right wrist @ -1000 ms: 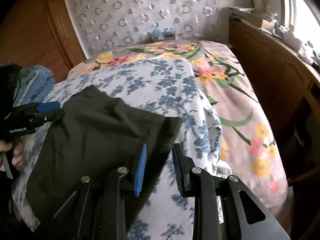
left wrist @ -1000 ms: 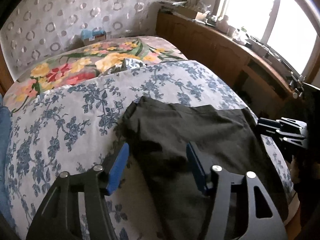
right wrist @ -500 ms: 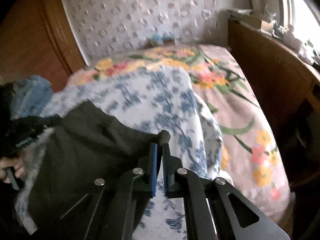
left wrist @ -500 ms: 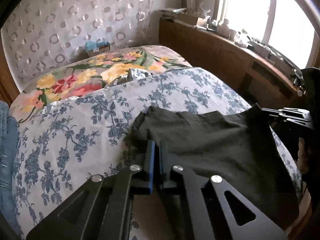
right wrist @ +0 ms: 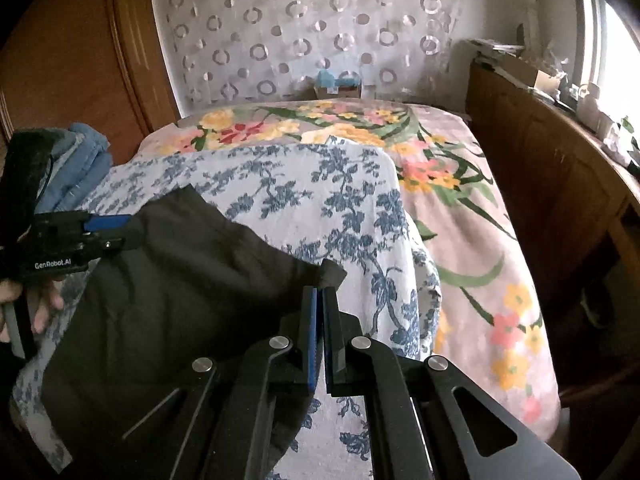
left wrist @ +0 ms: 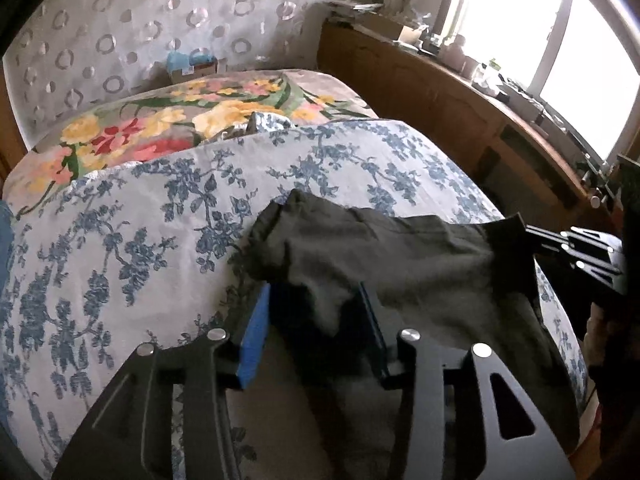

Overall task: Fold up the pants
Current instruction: 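Fold the garment edge with the left tool toward the right tool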

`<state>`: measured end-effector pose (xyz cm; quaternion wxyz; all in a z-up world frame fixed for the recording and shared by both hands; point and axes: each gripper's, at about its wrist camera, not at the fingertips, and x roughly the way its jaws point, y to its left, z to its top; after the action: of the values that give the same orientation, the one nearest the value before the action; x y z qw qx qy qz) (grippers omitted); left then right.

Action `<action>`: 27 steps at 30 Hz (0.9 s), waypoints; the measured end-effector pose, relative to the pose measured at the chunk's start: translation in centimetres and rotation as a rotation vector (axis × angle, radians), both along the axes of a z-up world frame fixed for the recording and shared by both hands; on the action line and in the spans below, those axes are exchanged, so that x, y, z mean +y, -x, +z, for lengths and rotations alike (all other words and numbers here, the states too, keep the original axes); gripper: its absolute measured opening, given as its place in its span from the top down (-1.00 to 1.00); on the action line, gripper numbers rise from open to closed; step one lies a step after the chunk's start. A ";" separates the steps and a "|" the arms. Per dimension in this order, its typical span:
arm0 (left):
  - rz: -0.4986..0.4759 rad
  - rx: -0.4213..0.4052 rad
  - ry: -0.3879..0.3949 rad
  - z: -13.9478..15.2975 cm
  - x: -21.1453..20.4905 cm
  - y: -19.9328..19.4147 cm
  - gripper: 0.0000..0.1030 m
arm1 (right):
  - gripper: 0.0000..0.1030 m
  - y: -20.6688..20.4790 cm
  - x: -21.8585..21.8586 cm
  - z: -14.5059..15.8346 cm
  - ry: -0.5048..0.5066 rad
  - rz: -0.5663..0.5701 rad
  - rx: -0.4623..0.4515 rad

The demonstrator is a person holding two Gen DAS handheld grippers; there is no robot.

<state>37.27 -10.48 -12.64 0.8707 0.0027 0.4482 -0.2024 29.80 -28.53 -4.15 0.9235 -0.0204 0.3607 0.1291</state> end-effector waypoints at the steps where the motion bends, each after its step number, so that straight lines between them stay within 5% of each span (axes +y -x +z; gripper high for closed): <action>1: 0.001 0.010 0.000 -0.2 -0.1 -0.2 0.13 | 0.96 0.0 0.0 -0.1 0.001 -0.001 0.002; 7: 0.017 -0.029 -0.015 -0.4 -0.6 -0.1 0.19 | 0.96 -0.3 -0.4 0.1 -0.009 -0.006 -0.001; 9: 0.004 -0.048 -0.032 -0.4 -0.7 0.2 0.65 | 0.96 -0.2 -0.5 0.3 -0.017 -0.003 -0.010; 12: -0.007 -0.066 -0.025 0.0 -0.5 0.6 0.77 | 0.96 0.3 -0.7 0.9 -0.041 0.013 -0.037; 19: 0.035 -0.090 0.029 1.2 2.4 1.3 0.77 | 0.97 2.0 -0.5 3.1 -0.131 0.079 -0.118; 27: 0.040 -0.036 0.029 0.0 2.9 0.6 0.73 | 0.97 0.0 2.2 2.4 -0.017 0.103 -0.105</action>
<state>36.66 -7.61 -12.64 0.8824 -0.0153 0.4296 -0.1913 29.79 -26.29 -1.77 0.9335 -0.0378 0.3090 0.1781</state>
